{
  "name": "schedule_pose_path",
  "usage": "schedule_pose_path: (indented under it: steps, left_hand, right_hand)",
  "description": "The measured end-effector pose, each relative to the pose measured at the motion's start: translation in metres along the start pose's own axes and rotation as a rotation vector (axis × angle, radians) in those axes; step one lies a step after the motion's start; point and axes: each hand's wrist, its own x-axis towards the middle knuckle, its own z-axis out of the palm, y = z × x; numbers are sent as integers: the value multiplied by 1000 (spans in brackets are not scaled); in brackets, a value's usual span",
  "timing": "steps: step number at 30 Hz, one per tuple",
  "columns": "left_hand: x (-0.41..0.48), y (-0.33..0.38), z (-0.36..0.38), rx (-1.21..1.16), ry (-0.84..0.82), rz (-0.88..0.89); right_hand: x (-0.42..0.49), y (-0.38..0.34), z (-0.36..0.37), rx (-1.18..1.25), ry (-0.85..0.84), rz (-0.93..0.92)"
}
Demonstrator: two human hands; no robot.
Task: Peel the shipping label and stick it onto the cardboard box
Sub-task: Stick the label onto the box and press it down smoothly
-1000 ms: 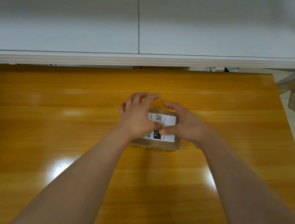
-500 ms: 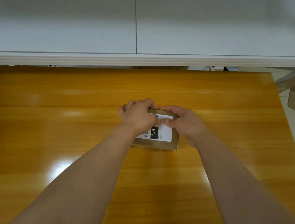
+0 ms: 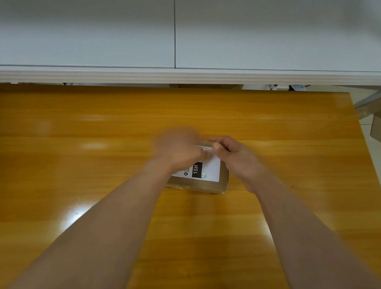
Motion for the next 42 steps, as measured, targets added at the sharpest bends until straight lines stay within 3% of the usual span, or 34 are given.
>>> schedule_pose_path:
  steps: [3,10,21,25,33,42]
  left_hand:
    - [-2,-2,-6,14,-65,19]
    - [-3,-1,2,-27,59,-6]
    - [-1,-2,6,-76,100,-53]
    - [-6,-2,-1,-205,163,-237]
    - [-14,-19,-11,-401,159,-569]
    - [-23,-33,-17,-565,49,-443]
  right_hand:
    - [0,-1,2,-38,-36,14]
    - [6,-1,18,56,154,52]
    - [0,-5,17,37,174,7]
    - [-6,-12,14,-5,190,-6]
    - [-7,-23,17,-205,147,172]
    - [-3,-22,31,-118,21,58]
